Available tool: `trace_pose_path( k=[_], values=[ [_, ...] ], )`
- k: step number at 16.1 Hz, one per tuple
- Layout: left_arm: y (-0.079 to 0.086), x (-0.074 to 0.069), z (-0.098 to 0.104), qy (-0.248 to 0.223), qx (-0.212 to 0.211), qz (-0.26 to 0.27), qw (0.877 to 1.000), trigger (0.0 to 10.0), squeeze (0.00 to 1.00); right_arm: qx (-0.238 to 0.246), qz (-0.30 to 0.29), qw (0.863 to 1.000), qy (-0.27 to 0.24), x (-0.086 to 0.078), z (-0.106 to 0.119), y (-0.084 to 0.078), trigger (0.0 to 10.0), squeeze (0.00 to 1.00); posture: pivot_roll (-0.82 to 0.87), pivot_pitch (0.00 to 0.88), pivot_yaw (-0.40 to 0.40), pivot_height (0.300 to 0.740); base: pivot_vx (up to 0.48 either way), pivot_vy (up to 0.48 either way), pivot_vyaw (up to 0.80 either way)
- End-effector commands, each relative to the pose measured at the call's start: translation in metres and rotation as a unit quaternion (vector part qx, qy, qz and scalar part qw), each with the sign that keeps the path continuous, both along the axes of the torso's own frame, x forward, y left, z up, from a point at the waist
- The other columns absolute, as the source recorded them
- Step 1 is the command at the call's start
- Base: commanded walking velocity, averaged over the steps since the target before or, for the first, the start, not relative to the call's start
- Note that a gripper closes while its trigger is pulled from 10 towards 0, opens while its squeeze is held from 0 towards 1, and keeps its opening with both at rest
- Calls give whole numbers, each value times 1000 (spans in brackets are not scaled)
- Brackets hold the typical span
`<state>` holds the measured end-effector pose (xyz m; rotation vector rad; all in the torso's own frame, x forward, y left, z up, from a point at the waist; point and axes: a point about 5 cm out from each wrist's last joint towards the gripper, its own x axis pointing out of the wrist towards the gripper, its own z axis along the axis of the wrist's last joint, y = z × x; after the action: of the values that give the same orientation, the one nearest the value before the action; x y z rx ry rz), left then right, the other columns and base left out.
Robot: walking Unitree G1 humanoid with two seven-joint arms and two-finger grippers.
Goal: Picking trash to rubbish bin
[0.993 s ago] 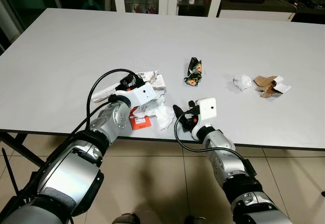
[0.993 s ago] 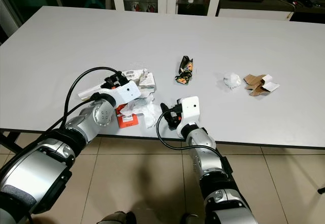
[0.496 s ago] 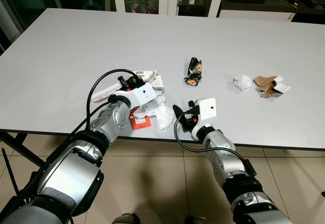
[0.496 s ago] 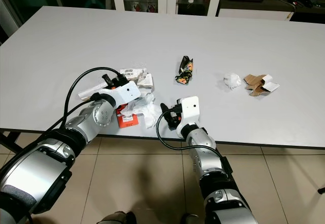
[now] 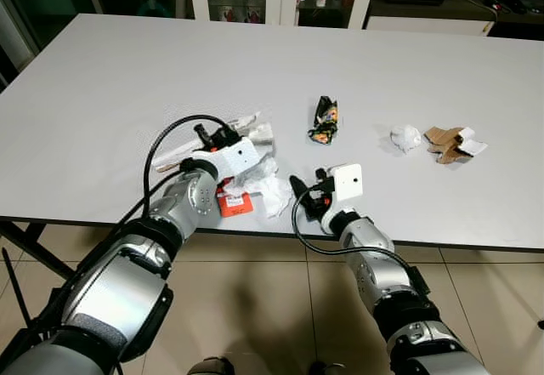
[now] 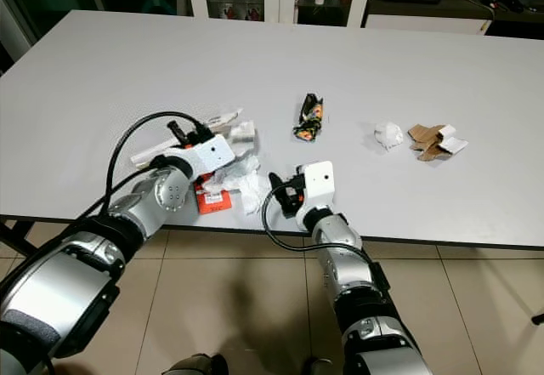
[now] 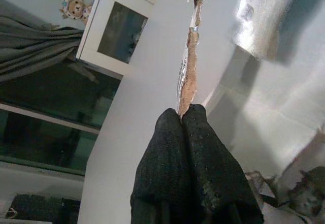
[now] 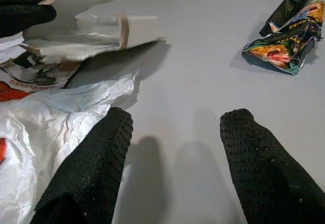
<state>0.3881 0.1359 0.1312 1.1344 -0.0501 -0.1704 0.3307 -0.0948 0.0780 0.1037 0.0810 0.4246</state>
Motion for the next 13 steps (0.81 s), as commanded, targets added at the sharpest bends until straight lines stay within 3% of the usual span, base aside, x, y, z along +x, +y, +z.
trace_pose_path(
  k=[1,4,5,6,10,13],
  values=[
    [1,4,11,-23,-9,5,1000,0,0,2,-4,1000,-1,0,1,-3,10000,0,0,77,-4,740,0,0,0],
    [4,8,26,-63,-31,16,997,0,0,3,-4,1000,-1,1,1,-3,10000,0,0,77,-5,740,0,0,0],
    [6,10,35,-93,-45,22,994,4667,0,3,-5,1000,-1,1,1,-3,10000,0,0,75,-6,740,0,0,0],
    [6,10,42,-108,-56,23,992,10000,0,3,-5,1000,-2,1,1,-3,10000,0,0,73,-4,740,0,0,0],
    [12,10,51,-137,-78,32,987,10000,0,3,-5,1000,-4,1,2,-3,10000,0,-2,57,-2,740,0,0,0],
    [18,7,44,-131,-86,41,987,10000,0,5,-3,1000,-14,4,8,-3,10000,0,-3,43,-2,740,0,0,0]
  ],
)
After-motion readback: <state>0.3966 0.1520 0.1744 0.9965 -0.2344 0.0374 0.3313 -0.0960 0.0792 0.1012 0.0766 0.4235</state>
